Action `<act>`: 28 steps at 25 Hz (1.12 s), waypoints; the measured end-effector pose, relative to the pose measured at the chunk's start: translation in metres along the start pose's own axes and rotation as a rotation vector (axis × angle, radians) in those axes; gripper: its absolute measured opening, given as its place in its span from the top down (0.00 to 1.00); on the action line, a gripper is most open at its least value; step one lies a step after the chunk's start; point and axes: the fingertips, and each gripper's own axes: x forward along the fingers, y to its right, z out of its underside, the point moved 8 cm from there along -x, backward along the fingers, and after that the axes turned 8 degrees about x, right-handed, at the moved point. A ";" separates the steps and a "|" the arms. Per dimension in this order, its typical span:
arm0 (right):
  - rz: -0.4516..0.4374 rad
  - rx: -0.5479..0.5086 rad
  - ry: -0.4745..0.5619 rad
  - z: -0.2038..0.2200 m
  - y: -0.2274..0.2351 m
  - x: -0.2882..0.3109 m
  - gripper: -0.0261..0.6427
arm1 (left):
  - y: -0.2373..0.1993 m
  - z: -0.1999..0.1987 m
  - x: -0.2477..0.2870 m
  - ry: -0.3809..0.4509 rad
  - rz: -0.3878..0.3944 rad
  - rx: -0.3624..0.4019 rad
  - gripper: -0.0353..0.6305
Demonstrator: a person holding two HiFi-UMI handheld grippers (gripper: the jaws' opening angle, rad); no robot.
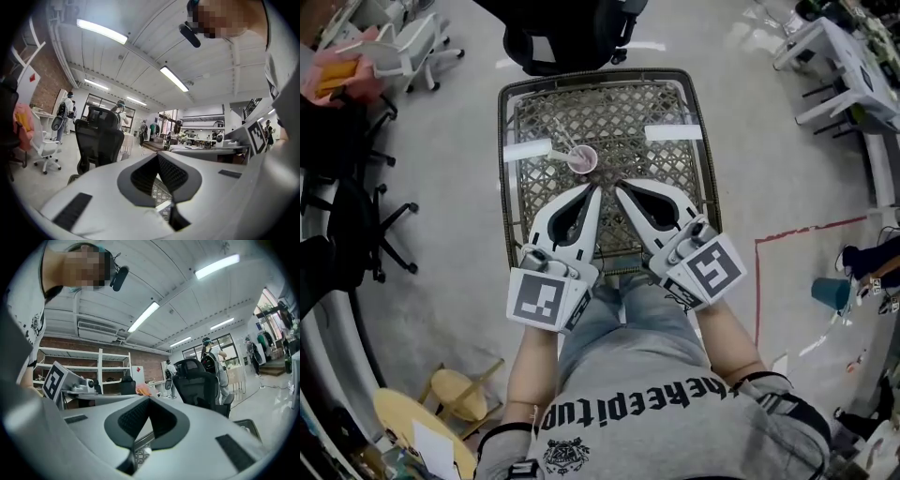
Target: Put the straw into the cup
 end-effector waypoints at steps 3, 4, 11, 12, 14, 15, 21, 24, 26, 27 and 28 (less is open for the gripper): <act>0.019 -0.011 0.019 -0.007 -0.008 -0.008 0.96 | 0.005 -0.007 -0.002 0.011 0.030 0.008 0.91; 0.026 -0.014 0.025 -0.009 -0.011 -0.011 0.96 | 0.007 -0.009 -0.003 0.014 0.039 0.010 0.91; 0.060 -0.040 0.066 -0.019 -0.028 -0.031 0.96 | 0.019 -0.022 -0.012 0.039 0.085 0.033 0.91; 0.062 -0.043 0.069 -0.020 -0.029 -0.033 0.96 | 0.020 -0.024 -0.013 0.040 0.088 0.036 0.91; 0.070 -0.047 0.078 -0.022 -0.033 -0.037 0.96 | 0.024 -0.027 -0.016 0.043 0.093 0.043 0.91; 0.076 -0.051 0.084 -0.023 -0.035 -0.039 0.96 | 0.026 -0.028 -0.018 0.045 0.095 0.046 0.91; 0.096 -0.069 0.107 -0.024 -0.048 -0.047 0.96 | 0.033 -0.032 -0.032 0.060 0.102 0.066 0.91; 0.099 -0.076 0.113 -0.025 -0.055 -0.050 0.96 | 0.036 -0.034 -0.039 0.066 0.102 0.071 0.91; 0.094 -0.079 0.115 -0.025 -0.058 -0.052 0.96 | 0.037 -0.035 -0.041 0.071 0.099 0.072 0.91; 0.091 -0.081 0.116 -0.026 -0.058 -0.051 0.96 | 0.037 -0.036 -0.041 0.074 0.097 0.073 0.91; 0.089 -0.084 0.117 -0.027 -0.058 -0.050 0.96 | 0.036 -0.036 -0.041 0.076 0.095 0.074 0.91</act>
